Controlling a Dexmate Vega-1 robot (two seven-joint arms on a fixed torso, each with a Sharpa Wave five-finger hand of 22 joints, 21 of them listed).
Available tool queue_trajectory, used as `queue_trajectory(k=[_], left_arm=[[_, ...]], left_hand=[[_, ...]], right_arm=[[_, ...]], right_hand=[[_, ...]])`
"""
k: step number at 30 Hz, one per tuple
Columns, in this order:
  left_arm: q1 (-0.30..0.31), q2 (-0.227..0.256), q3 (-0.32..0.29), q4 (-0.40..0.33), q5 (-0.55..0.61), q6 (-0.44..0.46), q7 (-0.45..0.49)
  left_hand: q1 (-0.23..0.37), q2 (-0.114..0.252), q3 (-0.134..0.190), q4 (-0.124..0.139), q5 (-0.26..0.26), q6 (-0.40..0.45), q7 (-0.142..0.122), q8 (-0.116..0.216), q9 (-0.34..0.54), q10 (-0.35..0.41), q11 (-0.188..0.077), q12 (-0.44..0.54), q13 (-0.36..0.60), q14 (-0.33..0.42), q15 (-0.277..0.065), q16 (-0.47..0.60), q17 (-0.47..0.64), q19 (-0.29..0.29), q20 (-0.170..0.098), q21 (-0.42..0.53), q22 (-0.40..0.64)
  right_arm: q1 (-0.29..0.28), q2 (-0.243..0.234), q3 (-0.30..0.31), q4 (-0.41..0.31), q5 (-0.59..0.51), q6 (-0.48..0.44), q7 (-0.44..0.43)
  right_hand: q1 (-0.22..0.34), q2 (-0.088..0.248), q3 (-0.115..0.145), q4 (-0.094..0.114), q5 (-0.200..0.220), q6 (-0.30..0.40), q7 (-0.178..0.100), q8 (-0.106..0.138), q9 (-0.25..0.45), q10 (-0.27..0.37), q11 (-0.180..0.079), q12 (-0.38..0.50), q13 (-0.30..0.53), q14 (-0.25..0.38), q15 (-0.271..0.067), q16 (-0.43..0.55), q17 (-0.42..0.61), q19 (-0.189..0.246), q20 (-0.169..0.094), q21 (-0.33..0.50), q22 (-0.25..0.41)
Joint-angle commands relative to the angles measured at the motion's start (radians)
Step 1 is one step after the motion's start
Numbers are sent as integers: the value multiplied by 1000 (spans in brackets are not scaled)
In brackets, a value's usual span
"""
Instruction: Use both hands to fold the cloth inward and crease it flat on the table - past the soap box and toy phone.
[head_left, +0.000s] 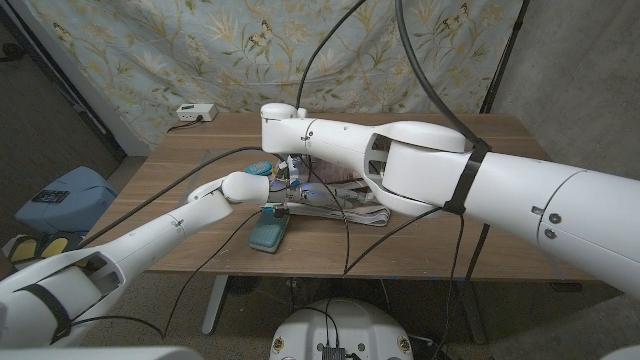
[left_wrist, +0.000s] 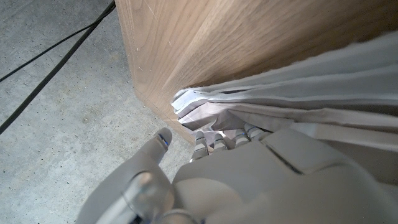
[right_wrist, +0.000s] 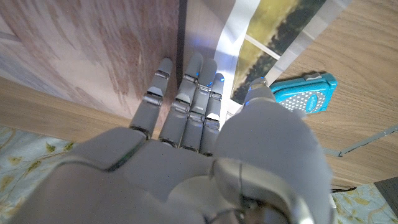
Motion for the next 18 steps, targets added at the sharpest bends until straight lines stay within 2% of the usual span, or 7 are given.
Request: queue_trajectory(k=[1, 7, 8, 9, 11, 14, 18], left_arm=[[-4, -4, 2, 10, -8, 1, -8], [2, 5, -3, -19, -5, 14, -2], [2, 6, -3, -19, -4, 15, -2], [5, 8, -4, -25, -8, 20, -3], [7, 10, -4, -32, -6, 25, -2], [9, 12, -5, -41, -8, 32, -3], [12, 17, -7, -63, -12, 42, -6]], left_hand=[[12, -3, 0, -6, 2, 1, -10, 2, 4, -3, -5, 0, 0, -16, 2, 0, 3, -4, 9, -5, 2], [14, -3, 0, -7, 3, 4, -9, 3, 4, -2, -5, 1, 0, -15, 2, 0, 3, -4, 8, -5, 1], [14, -2, 0, -8, 3, 3, -9, 2, 4, -2, -5, 0, 0, -16, 3, 0, 3, -4, 9, -5, 1], [14, -2, 0, -8, 3, 3, -10, 2, 4, -2, -6, 0, 0, -15, 2, 0, 3, -4, 8, -5, 1], [15, -2, 0, -8, 3, 3, -9, 2, 4, -2, -3, 0, 0, -16, 3, 0, 3, -4, 10, -5, 1], [16, -2, 0, -9, 3, 4, -9, 2, 4, -2, -6, 0, 0, -15, 1, 0, 3, -4, 8, -5, 1], [17, -3, -1, -10, 3, 4, -8, 2, 4, -2, -3, 0, 1, -16, 3, 0, 3, -4, 9, -5, 1]], right_arm=[[-18, -80, 19, -127, 38, -49, -5], [-25, -166, 5, -307, 59, -111, -13], [-24, -168, 3, -310, 64, -111, -16], [-25, -194, -3, -372, 65, -132, -22], [-22, -219, -13, -430, 74, -148, -26], [-14, -248, -28, -500, 88, -163, -33], [-1, -268, -42, -543, 107, -167, -44]], right_hand=[[-12, 1, 1, 8, 7, -6, 1, -6, 1, -6, 8, -9, 3, 2, 9, -2, 0, 1, 9, -1, 3], [-21, 3, -1, 11, 10, -11, 5, -13, 1, -13, 13, -16, -5, -5, 18, -8, -6, -2, 11, -2, 3], [-22, 4, -1, 12, 11, -11, 6, -14, 1, -11, 15, -16, -5, -3, 19, -8, -7, -2, 11, -2, 3], [-22, 4, -1, 12, 12, -11, 6, -14, 1, -11, 15, -16, -6, -5, 19, -8, -7, -2, 11, -2, 3], [-23, 6, 0, 12, 13, -11, 7, -16, 1, -10, 15, -17, -8, -9, 20, -10, -8, -2, 11, -3, 3], [-21, 8, 2, 10, 14, -12, 8, -18, 1, -16, 20, -20, -9, -13, 22, -12, -10, -4, 11, -3, 3], [-19, 11, 5, 8, 16, -13, 10, -22, 1, -21, 25, -22, -9, -18, 28, -14, -12, -7, 11, -4, 3]])
